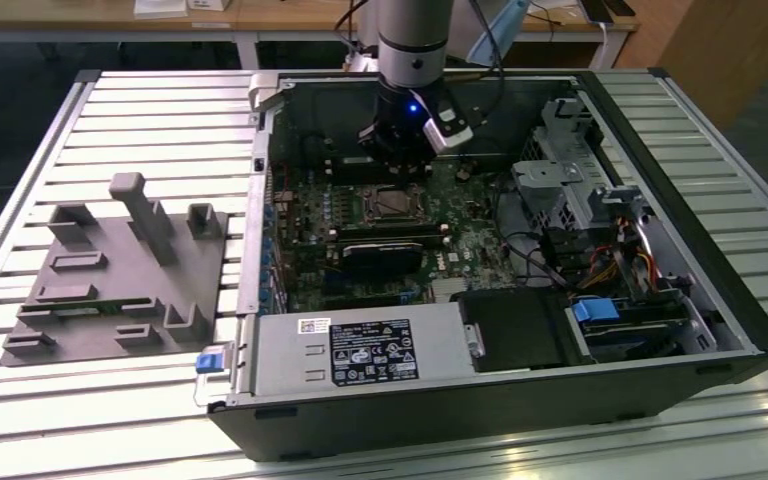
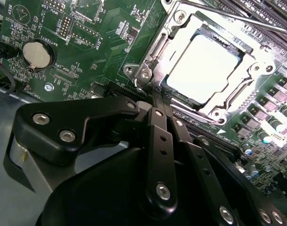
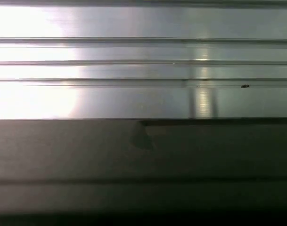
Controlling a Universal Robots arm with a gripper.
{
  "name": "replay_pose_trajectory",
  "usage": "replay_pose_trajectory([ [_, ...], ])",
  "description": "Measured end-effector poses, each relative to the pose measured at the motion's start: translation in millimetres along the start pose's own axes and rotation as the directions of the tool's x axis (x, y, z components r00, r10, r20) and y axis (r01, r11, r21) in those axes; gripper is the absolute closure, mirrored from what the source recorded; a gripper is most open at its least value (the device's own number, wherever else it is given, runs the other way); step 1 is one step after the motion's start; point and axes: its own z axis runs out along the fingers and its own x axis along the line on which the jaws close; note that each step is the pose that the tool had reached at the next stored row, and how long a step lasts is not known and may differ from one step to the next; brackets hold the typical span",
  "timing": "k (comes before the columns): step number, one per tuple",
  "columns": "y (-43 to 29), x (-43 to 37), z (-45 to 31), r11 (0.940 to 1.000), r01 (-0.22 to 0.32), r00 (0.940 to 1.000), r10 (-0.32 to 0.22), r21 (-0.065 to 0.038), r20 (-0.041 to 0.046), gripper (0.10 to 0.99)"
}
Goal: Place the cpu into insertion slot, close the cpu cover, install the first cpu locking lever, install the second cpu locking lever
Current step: 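Install the first cpu locking lever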
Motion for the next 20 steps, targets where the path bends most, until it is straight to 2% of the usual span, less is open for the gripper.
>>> replay_pose_trajectory([
  [8, 0.1, -0.3, -14.5, 1.0, 0.0, 1.0, 0.0, 0.001, -0.0006, 0.973],
  [20, -2.3, -1.0, -15.0, 1.0, 0.0, 1.0, 0.0, 0.001, -0.0006, 0.973],
])
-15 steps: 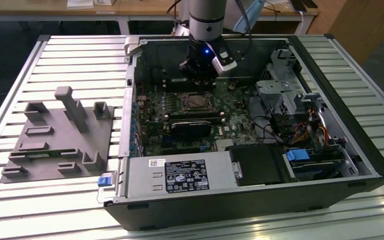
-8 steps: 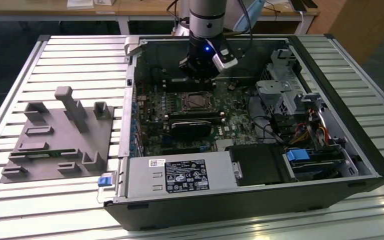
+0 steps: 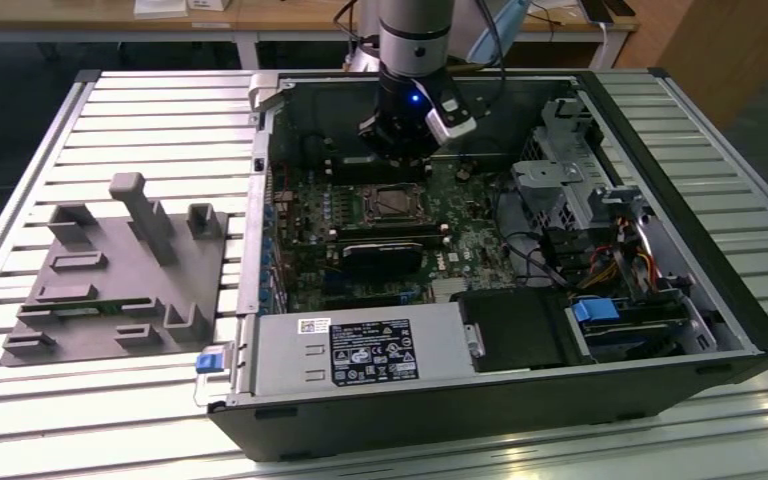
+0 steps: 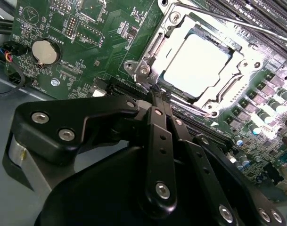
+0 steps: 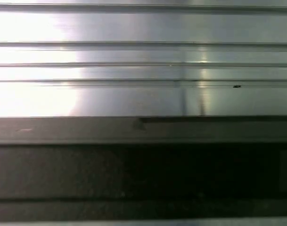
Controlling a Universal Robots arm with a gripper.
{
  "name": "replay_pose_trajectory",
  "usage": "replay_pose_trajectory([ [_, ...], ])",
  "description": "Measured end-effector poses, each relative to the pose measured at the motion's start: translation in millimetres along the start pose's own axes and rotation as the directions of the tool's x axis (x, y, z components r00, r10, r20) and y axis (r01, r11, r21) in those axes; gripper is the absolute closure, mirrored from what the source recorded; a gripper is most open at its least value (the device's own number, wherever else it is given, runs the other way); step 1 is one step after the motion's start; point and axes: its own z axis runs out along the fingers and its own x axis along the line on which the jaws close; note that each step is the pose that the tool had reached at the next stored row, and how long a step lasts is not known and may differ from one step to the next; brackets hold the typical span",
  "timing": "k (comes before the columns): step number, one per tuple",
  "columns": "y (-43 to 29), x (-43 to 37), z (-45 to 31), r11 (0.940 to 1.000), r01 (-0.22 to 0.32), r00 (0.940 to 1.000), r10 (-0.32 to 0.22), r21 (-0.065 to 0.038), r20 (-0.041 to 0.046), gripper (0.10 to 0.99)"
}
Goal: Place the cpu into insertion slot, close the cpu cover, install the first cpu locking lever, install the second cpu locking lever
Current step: 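Install the second cpu locking lever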
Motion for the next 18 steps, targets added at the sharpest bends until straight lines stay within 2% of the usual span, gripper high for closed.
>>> replay_pose_trajectory([
  [8, -2.2, -0.2, 0.0, 1.0, 0.0, 1.0, 0.0, 0.0, 0.0, 0.973],
  [18, -9.7, -0.4, 0.0, 1.0, 0.0, 1.0, 0.0, 0.0, 0.0, 0.973],
])
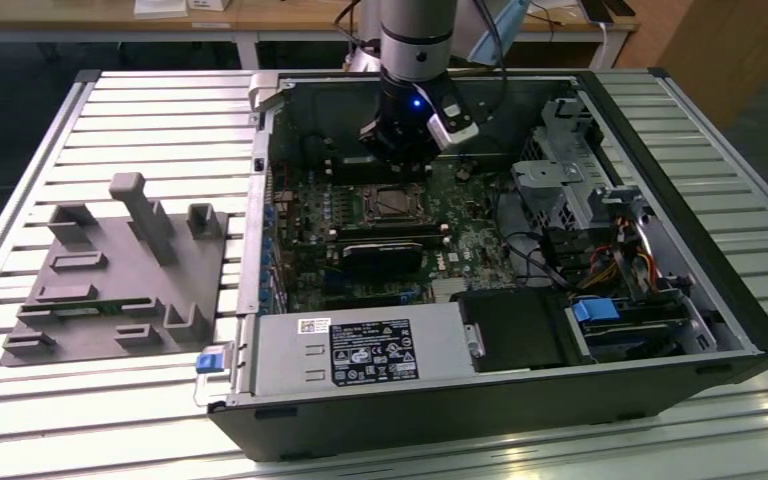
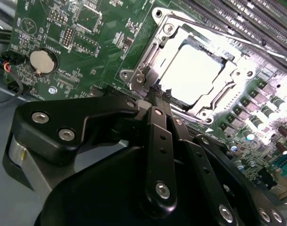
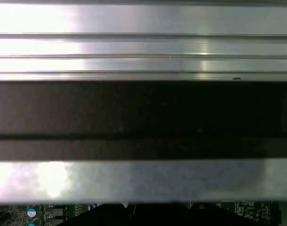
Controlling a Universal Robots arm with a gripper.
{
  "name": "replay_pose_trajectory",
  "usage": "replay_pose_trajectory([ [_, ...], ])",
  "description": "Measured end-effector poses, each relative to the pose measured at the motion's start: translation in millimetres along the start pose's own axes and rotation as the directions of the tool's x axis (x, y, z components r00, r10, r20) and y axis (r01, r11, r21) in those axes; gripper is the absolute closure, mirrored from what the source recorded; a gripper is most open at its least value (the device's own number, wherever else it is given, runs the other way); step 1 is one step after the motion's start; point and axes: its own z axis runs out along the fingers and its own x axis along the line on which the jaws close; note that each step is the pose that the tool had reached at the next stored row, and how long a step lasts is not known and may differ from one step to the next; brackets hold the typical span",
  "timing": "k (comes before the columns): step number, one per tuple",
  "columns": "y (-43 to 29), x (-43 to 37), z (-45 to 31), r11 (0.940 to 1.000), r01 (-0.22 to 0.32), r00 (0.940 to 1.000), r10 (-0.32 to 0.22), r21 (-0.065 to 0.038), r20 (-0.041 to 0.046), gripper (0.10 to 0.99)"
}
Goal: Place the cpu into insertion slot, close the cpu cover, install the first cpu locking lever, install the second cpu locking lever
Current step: 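Install the second cpu locking lever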
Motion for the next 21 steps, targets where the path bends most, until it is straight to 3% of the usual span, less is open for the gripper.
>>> replay_pose_trajectory([
  [7, -2.8, -0.1, -3.5, 1.0, 0.0, 1.0, 0.0, 0.0, -0.0001, 0.973],
  [16, -2.7, -1.0, -31.7, 1.0, 0.0, 1.0, 0.0, 0.0, 0.0, 0.973],
  [21, -9.0, -1.3, -34.1, 1.0, 0.0, 1.0, 0.0, -0.001, 0.0, 0.973],
])
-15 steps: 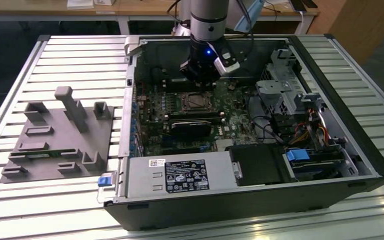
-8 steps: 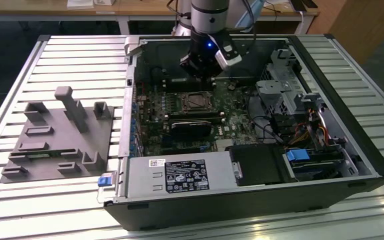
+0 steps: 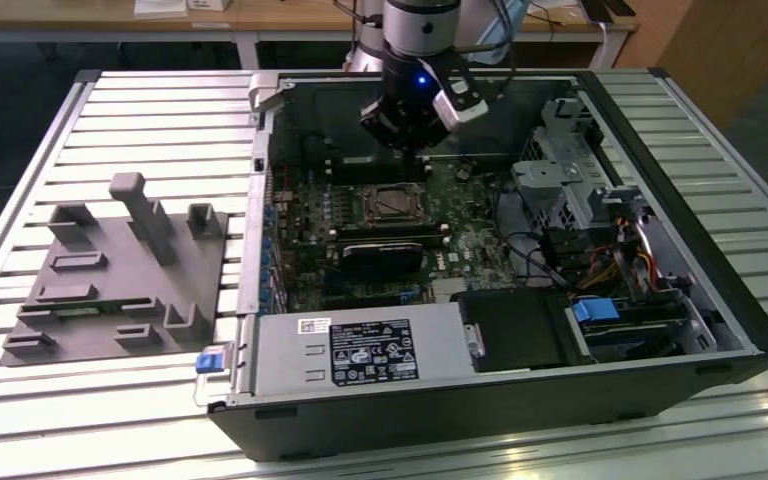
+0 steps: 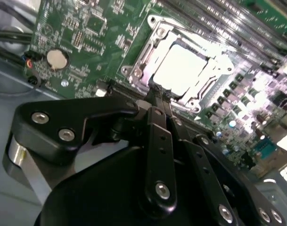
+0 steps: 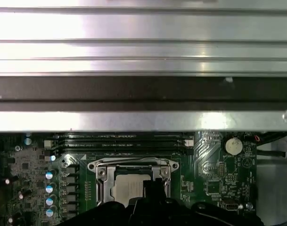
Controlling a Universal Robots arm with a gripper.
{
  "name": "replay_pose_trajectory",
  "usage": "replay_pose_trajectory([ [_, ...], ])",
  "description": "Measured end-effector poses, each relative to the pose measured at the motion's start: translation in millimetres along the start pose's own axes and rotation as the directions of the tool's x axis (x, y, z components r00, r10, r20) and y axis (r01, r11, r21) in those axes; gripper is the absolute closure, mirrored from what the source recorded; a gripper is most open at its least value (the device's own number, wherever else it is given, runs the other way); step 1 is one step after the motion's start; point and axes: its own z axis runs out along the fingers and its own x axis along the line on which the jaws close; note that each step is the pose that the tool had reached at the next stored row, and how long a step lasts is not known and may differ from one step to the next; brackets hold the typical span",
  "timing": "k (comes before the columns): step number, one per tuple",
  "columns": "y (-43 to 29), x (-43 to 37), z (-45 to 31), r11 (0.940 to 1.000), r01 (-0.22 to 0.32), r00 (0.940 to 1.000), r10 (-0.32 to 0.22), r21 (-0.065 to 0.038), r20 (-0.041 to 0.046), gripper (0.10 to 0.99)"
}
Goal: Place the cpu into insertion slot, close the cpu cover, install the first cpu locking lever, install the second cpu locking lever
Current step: 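Install the second cpu locking lever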
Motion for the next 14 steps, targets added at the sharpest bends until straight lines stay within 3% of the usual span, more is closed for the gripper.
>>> replay_pose_trajectory([
  [10, -25.5, -0.6, -0.2, 1.0, 0.0, 1.0, 0.0, -0.001, -0.001, 0.973],
  [14, -31.3, -0.9, 0.1, 0.9999, -0.001, 0.9999, 0.0, -0.016, -0.0112, 0.973],
])
